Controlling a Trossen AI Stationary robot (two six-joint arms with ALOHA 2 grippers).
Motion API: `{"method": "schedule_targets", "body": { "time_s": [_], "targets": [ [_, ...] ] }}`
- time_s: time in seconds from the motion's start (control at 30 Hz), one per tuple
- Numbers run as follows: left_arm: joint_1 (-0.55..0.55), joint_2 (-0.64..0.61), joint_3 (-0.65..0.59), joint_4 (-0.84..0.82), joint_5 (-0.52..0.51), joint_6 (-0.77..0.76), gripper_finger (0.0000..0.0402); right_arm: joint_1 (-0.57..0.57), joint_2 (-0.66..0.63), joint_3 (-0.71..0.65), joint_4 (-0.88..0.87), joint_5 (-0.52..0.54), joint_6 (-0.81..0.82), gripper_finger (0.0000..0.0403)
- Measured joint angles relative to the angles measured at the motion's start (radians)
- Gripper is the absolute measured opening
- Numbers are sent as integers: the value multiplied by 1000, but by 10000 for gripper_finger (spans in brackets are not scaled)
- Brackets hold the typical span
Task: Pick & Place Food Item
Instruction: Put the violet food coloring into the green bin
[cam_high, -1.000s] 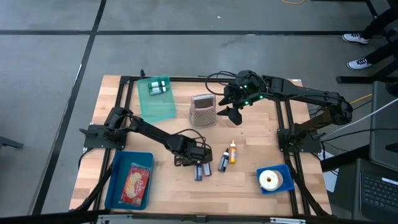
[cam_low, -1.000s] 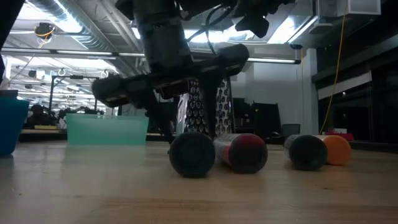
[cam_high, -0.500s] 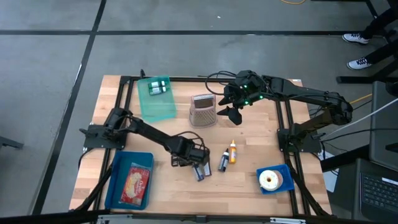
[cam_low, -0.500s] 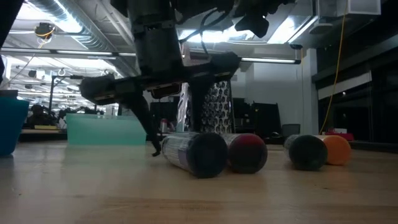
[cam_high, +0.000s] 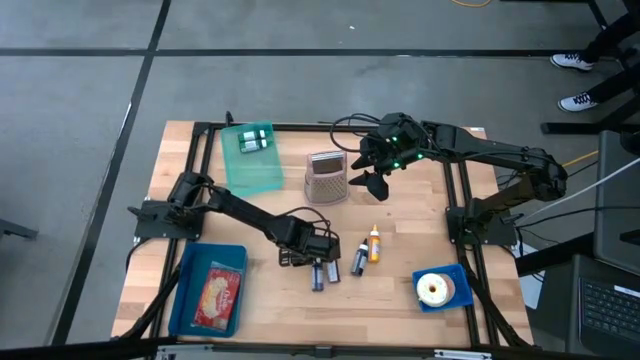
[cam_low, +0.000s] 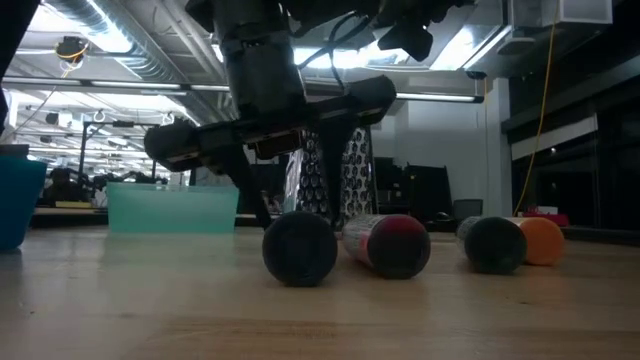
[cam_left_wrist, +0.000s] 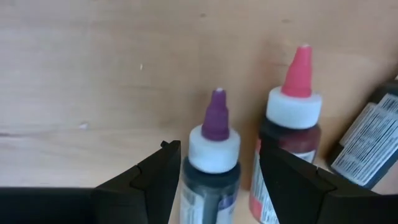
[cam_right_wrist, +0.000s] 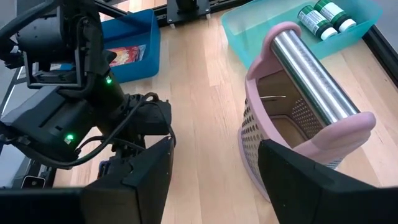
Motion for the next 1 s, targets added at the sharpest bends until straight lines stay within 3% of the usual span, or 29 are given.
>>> {"method": "schedule_targets", "body": {
  "time_s": [0.63, 1.0],
  "targets": [
    [-11, -1, -37, 29, -28, -26, 209, 0, 0, 0, 1, 8, 4, 232],
    [-11, -1, -37, 27, -30, -18, 131, 0, 0, 0, 2, 8, 4, 232]
  ]
}}
